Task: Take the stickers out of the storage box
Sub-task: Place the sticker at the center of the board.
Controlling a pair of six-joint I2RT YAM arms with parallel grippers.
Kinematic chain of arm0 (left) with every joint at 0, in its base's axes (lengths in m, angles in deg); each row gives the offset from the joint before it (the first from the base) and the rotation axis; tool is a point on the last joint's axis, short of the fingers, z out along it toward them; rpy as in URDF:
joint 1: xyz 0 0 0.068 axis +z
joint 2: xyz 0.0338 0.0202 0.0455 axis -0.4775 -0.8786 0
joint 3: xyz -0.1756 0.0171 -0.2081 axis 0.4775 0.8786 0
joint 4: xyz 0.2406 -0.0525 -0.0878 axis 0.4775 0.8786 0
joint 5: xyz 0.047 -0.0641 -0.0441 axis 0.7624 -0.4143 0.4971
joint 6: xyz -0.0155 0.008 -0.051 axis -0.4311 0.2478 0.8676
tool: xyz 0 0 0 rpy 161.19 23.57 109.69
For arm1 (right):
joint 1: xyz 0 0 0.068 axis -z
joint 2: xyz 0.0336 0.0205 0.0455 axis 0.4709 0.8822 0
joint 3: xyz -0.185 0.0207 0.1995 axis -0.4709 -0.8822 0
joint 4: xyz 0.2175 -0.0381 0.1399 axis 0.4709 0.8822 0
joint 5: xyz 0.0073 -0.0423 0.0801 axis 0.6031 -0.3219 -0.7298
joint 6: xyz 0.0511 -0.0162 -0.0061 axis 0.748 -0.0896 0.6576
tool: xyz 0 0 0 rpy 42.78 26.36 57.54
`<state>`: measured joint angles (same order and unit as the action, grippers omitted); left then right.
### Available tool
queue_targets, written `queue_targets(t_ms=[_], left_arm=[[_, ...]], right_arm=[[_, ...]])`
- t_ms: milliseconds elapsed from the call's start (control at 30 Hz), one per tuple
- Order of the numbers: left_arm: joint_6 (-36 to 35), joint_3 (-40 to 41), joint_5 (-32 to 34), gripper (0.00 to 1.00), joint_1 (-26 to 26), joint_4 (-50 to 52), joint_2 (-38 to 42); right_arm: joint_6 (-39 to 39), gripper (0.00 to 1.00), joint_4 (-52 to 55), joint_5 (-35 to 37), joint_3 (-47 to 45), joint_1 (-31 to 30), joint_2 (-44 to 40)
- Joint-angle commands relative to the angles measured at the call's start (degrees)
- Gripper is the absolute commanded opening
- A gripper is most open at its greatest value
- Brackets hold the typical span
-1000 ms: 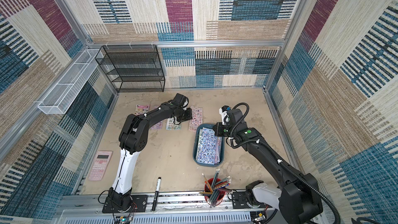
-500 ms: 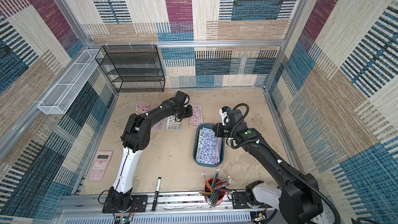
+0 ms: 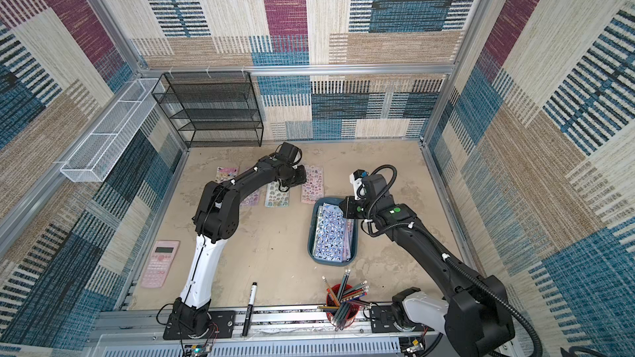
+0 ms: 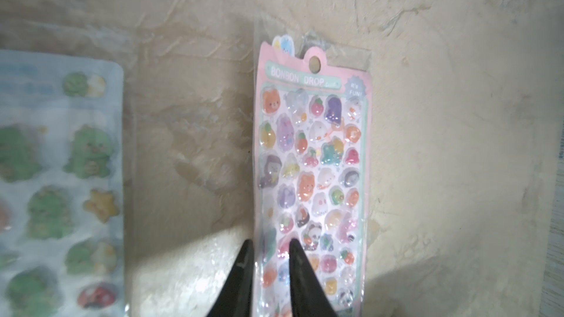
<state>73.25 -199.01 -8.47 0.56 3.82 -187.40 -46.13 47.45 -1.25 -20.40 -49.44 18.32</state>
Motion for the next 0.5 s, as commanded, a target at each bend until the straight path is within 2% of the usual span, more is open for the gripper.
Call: queue_targets(t_ms=[0,233,467], left_arm=[[-1.26,-0.52,1.21,0.25,-0.06,1.54,2.24],[-1.23,4.92,2.42,0.34,-0.23,0.70,9.96],[-1.38,21.80,1.90,0.36,-2.03,-5.28,22.99]], right_arm=[[-1.33,0.18,1.78,4.66,1.00,-0.20,0.38],[-3.28,0.20,7.38,15.85,1.63,-5.26,1.23],[-1.40,0.22,5.43,15.38,-0.87,-9.01,4.11]])
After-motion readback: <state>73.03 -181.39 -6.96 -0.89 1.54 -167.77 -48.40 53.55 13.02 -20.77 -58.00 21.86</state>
